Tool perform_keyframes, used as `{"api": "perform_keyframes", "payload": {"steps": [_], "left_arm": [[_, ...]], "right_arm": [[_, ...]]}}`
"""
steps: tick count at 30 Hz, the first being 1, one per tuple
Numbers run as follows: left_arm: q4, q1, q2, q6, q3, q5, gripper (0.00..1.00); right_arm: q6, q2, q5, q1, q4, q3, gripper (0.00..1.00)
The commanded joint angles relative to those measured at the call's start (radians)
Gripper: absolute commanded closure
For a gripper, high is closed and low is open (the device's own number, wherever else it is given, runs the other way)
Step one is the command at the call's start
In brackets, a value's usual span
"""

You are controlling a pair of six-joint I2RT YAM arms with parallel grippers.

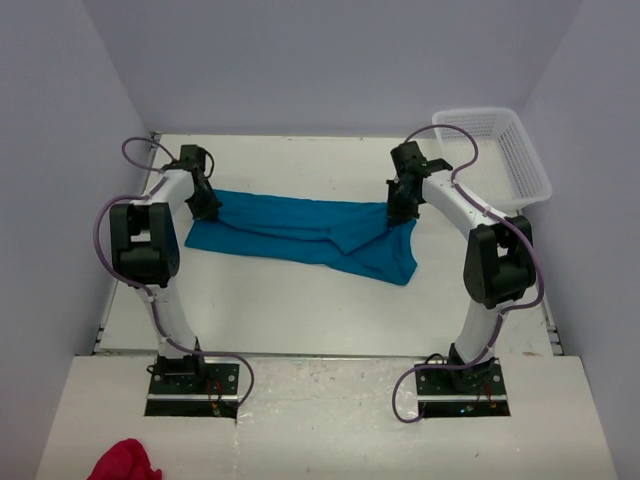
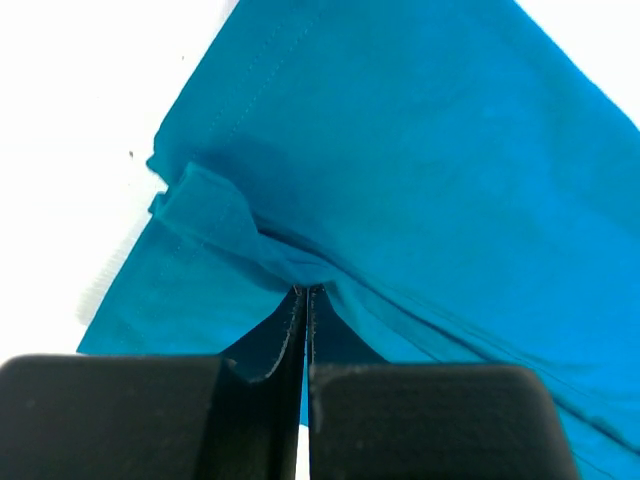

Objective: Fold and stack the t-shirts
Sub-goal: Fold the other side of the tshirt into a rectangle

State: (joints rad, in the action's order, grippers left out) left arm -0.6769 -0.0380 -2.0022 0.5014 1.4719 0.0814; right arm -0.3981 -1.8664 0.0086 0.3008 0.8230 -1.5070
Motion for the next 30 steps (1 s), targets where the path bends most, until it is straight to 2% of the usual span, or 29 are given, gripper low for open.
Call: {"api": "perform_keyframes", "payload": {"steps": [1, 8, 10, 22, 25, 28, 30], "left_arm": [[-0.019, 0.003, -0.044, -0.009, 0.063, 0.011, 1.0], [-0.096, 0.001, -0.191, -0.027, 0.318, 0.009, 1.0], [-0.112, 0.001, -0.211, -0.029, 0.335, 0.003, 1.0], [-0.07, -0.016, -0.125, -0.026, 0.216, 0.043, 1.0], [-0.056, -0.02, -0.115, -0.021, 0.189, 0.034, 1.0], [-0.044, -0.022, -0.107, -0.02, 0.176, 0.032, 1.0], [-0.047, -0.02, -0.109, -0.021, 0.177, 0.029, 1.0]], "right_arm": [[0.019, 0.004, -0.002, -0.003, -0.01, -0.016, 1.0], [0.019, -0.008, 0.002, -0.003, -0.002, -0.028, 1.0], [0.016, -0.011, 0.011, -0.003, -0.001, -0.033, 1.0], [0.024, -0.144, 0.071, -0.028, 0.033, -0.174, 1.0], [0.039, -0.175, 0.076, -0.043, 0.033, -0.209, 0.92], [0.059, -0.203, 0.122, -0.048, 0.036, -0.274, 0.94], [0.08, -0.235, 0.1, -0.054, 0.045, -0.336, 0.96]]}}
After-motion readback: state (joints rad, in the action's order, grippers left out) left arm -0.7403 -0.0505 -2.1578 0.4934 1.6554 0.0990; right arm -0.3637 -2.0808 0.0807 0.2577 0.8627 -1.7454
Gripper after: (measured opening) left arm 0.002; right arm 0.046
